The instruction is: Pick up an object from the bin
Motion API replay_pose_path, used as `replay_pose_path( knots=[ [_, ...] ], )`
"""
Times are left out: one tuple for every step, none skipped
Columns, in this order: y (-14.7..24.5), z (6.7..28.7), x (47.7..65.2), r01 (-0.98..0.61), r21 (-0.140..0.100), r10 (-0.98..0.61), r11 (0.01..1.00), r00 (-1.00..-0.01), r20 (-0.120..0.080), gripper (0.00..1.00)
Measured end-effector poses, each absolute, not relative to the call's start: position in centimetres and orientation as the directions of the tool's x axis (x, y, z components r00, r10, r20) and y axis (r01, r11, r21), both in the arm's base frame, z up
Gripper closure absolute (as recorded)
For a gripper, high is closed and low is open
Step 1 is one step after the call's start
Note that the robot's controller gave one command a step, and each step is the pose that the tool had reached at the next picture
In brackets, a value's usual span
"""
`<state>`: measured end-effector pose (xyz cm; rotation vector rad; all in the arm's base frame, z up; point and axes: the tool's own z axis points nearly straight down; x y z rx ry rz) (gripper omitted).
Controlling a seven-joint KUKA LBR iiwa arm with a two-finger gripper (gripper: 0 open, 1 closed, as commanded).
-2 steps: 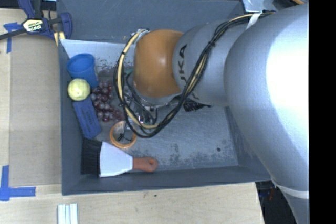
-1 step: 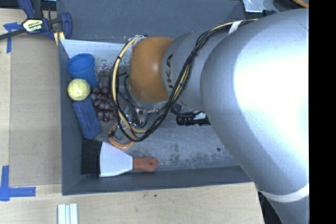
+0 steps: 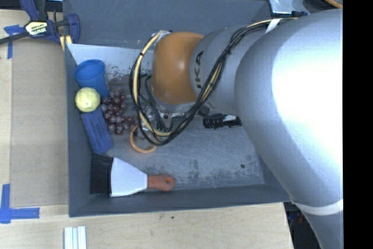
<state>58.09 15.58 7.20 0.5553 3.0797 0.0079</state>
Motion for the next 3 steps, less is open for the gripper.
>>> replay_pose_path(
  knots=[
    [15.6, 7.2, 58.1, 0.349, 0.007, 0.349, 0.937, -0.937, -0.011, 1.0],
    [15.5, 8.8, 58.0, 0.35, 0.006, 0.35, 0.937, -0.937, -0.01, 1.0],
    [15.5, 9.8, 58.1, 0.35, 0.008, 0.35, 0.937, -0.937, -0.013, 1.0]
  ],
)
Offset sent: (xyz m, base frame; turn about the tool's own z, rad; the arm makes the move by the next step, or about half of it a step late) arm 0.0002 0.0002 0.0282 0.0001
